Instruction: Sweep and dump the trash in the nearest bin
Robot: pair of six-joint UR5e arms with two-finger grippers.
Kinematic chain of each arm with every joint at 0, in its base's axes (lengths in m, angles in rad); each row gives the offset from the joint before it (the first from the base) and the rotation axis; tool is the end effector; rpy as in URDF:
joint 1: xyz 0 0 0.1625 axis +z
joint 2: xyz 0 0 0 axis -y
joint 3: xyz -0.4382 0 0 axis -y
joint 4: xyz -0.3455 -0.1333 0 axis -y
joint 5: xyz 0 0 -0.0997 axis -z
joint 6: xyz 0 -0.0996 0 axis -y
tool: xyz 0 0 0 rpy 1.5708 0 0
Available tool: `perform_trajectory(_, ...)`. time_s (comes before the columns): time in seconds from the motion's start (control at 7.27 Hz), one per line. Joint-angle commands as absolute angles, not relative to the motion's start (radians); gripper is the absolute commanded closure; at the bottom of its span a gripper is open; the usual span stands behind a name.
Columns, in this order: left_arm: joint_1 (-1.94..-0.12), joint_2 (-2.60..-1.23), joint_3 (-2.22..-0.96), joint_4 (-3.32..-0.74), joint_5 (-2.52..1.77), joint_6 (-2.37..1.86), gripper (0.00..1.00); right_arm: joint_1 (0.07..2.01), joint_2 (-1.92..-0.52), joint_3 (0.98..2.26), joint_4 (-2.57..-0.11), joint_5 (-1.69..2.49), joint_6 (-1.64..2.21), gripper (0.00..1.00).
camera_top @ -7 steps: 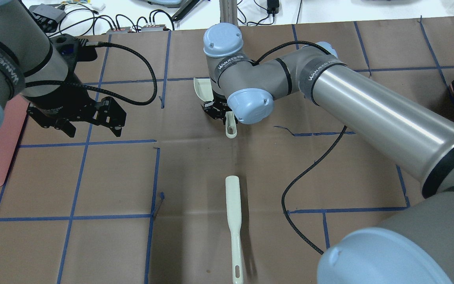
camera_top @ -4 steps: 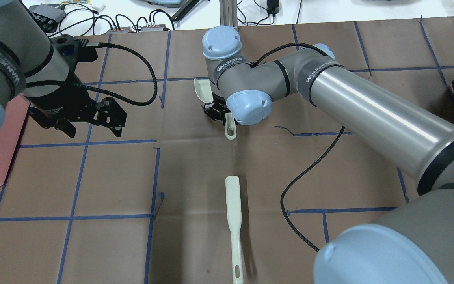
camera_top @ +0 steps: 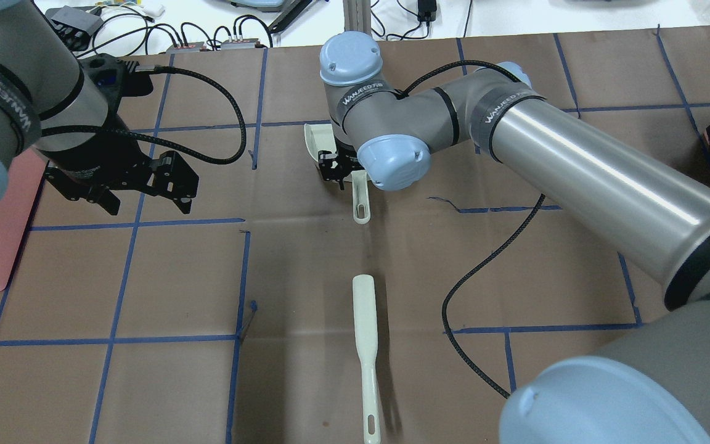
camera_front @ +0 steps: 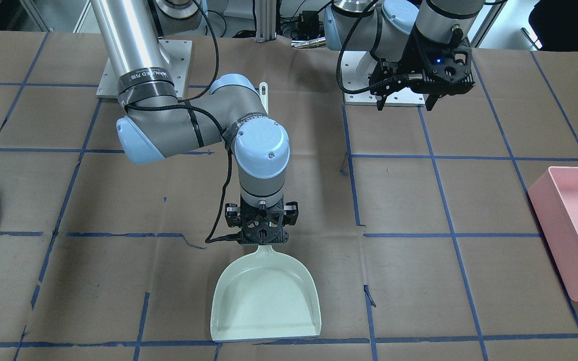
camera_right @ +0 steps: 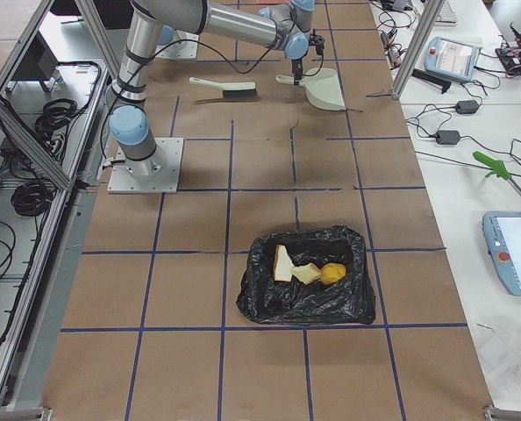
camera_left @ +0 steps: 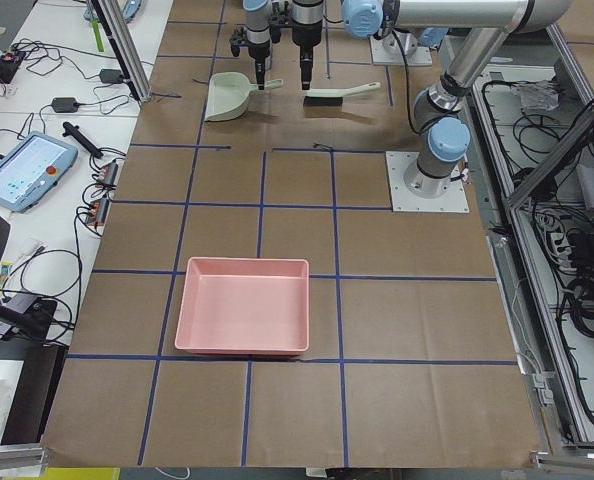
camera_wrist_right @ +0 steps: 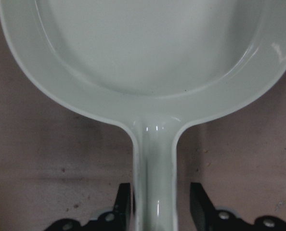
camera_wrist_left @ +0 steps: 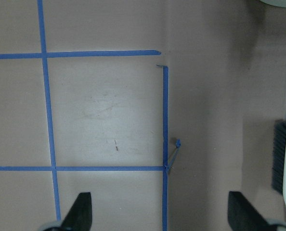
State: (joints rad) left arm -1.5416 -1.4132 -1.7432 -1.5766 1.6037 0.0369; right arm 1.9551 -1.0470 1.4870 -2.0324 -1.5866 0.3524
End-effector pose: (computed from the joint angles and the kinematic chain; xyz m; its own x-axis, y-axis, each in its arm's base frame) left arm -0.1190 -0.3780 0.4886 -0.9994 0.0084 -0.0321 0.0077 0.9997 0.0218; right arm 0.3597 -0.5380 0.2974 -0.9995 -0.0316 0.0074 -0.0318 0.9992 -0.0257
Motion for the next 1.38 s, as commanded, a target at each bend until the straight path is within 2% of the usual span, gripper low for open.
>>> perform_trajectory(0.0, -1.542, -1.416, -1.741, -1.577, 1.594, 0.037, 0.01, 1.934, -1.119, 1.489, -1.978, -1.594, 0.335, 0.0)
perform_trajectory(0.41, -1.542, -1.414, -1.741, -1.577, 1.594, 0.037, 0.01, 1.827, -1.285, 1.525, -1.73, -1.604, 0.155, 0.0)
perform_trajectory(0.69, -1.542, -1.413, -1.741, -1.575, 1.594, 0.037, 0.01, 1.684, -1.476, 1.676, -1.706, -1.601, -0.017, 0.0)
perform_trajectory(0.96, -1.542, -1.411, -1.741, -1.577, 1.594, 0.037, 0.01, 1.522, -1.645, 1.753, -1.672, -1.591, -0.179, 0.0)
perform_trajectory(1.24, -1.542, -1.413, -1.741, -1.577, 1.594, 0.037, 0.01, 1.483, -1.684, 1.738, -1.657, -1.588, -0.193, 0.0)
